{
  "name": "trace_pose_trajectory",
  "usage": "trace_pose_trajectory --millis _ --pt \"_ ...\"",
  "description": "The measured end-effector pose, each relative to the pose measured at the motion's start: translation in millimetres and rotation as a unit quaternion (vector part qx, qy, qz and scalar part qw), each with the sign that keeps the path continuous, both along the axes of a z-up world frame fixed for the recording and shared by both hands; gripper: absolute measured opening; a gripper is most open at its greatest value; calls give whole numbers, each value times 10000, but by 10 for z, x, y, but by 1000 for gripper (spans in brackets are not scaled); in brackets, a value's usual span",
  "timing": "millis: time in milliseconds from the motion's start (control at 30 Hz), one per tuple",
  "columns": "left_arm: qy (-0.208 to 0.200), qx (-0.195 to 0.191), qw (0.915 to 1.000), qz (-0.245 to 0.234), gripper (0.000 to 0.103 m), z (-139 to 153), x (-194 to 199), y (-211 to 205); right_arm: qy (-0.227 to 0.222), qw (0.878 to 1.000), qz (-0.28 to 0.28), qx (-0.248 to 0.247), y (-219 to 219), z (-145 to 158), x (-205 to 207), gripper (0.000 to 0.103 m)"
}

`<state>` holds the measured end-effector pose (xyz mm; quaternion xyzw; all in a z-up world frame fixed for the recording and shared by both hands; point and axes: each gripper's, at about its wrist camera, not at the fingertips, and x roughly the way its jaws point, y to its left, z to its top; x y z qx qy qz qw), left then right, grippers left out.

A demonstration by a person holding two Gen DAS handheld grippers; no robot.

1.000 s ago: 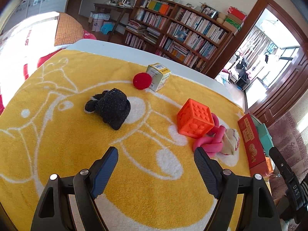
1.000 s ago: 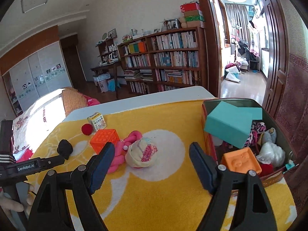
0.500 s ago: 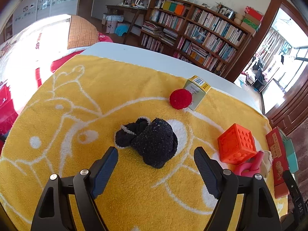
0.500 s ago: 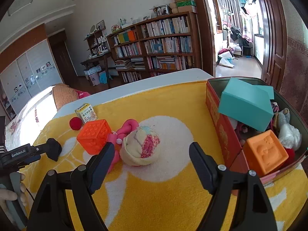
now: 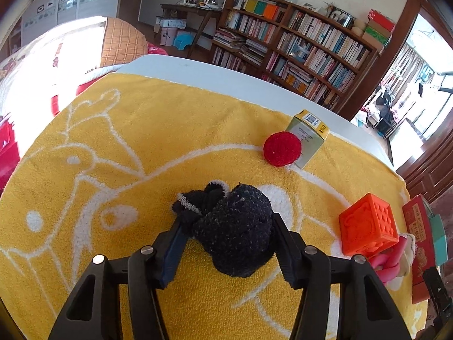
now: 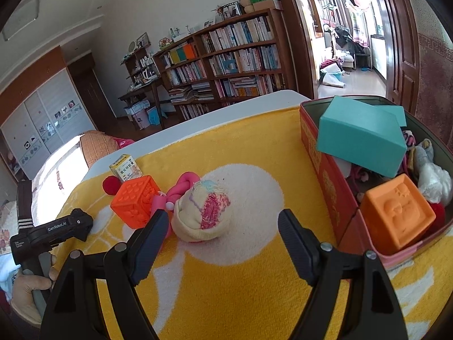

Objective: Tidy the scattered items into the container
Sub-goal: 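Grasp the black fuzzy plush with the left tool while the right grasps the cream knit hat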

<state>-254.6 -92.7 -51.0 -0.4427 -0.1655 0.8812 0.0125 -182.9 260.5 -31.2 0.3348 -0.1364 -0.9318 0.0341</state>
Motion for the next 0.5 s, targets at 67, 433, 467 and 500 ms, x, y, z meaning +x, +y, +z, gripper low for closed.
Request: trace_pose_trajectory --millis 67,433,467,500 --pt "107 36 9999 4 59 73 63 -6 -44 10000 47 11 -23 -22 -14 83" --pt "465 301 9979 -328 59 365 318 87 -399 9990 73 -178 -34 -51 -135 83" --pt "460 305 9979 -353 59 365 318 100 -444 9988 81 -185 -45 -44 -155 83" --pt "452 305 9978 -375 59 358 332 128 -502 9985 90 -207 -54 -41 -183 83"
